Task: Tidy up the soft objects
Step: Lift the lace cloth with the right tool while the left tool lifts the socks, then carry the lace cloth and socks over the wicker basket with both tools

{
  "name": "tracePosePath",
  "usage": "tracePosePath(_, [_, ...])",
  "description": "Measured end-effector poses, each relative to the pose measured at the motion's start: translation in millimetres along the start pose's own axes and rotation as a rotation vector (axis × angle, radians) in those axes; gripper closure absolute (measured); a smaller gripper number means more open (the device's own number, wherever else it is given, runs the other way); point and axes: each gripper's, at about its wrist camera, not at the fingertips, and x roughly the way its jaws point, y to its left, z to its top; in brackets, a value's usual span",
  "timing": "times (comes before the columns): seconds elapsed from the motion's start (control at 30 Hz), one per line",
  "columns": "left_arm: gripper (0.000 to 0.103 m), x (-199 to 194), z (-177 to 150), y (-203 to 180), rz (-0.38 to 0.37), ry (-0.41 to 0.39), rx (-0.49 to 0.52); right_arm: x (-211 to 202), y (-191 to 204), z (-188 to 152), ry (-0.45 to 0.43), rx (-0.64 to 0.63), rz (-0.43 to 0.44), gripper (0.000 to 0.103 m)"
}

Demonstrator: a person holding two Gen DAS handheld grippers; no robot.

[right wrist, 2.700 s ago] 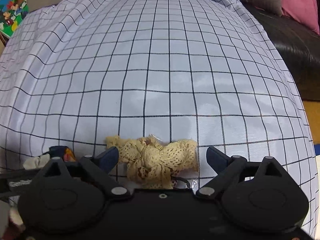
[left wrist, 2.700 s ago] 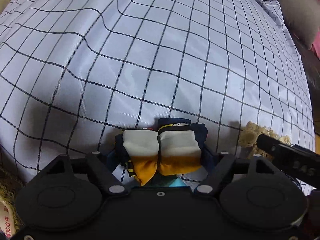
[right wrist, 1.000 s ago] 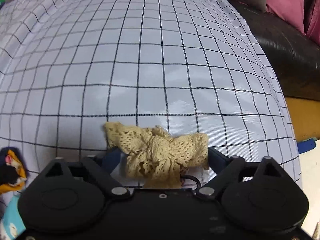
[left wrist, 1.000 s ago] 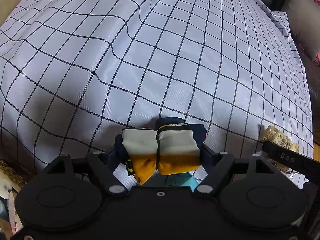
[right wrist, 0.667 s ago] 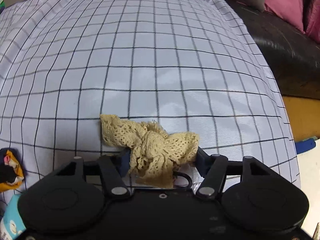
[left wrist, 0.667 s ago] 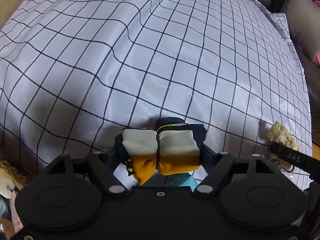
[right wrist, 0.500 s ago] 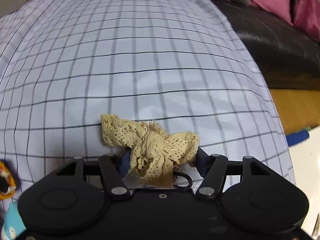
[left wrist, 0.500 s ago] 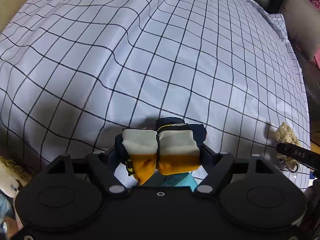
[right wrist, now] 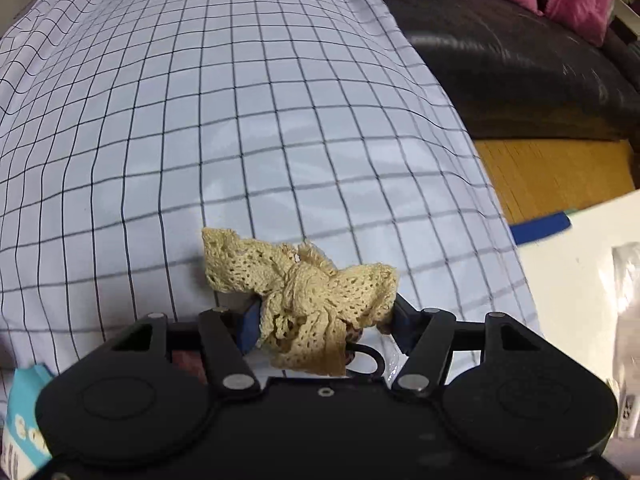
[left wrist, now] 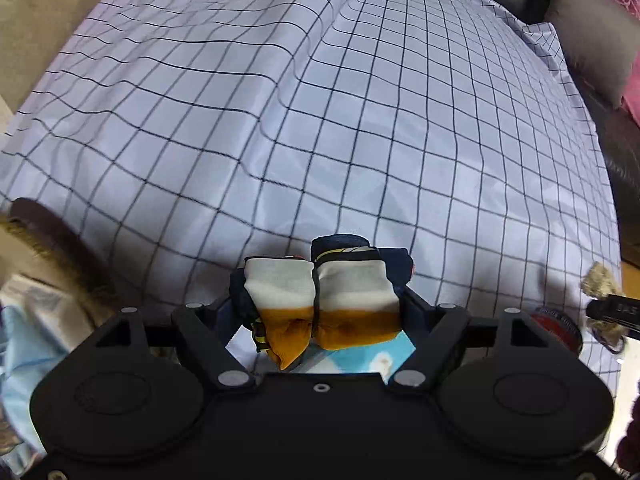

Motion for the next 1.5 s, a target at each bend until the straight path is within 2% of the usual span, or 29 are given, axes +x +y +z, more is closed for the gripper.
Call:
tracePosePath(0.17, [0.029,-16,-13,2,0.001,0.000,0.021,-26,-16,-32,0.015,0.005,-0.008,0.041])
tracePosePath(0.27, [0.029,-25,-26,3,-0.010,0.004,0.042,-38,-26,-52,0.056,0.030,0.026,0.041])
tracePosePath(0.47, [0.029,-41,-50,7,-0.099,0.048,0.047,-71,-36,-90,0.072,0.014,0.081,0.041])
tracePosePath(0.6, [0.029,-54,-64,0,-0.079,0.027,0.098,-89,-32,-113,0.077,-0.022,0.119,0.041])
tracePosePath(0.77, [0.029,-60,-79,-2,-0.086,0.036,0.135,-95,-12,-135,0.111,-0.106,0.154,0.041])
tracePosePath(0.93, [0.029,-69,-88,7,-0.095,0.036,0.140,-93,22,-159,0.143,-0.253,0.156,0.041])
tracePosePath(1.1, [0.029,-85,-87,21,-0.097,0.001,0.119,-101,54,-179,0.167,-0.361,0.202,0.041])
tracePosePath(1.27, [0.029,-103,-81,41,-0.065,-0.067,0.092,-124,86,-183,0.135,-0.410,0.261,0.041])
tracePosePath(1.5, [0.029,-130,-77,84,-0.019,-0.154,0.012,-162,134,-178,0.024,-0.456,0.332,0.041])
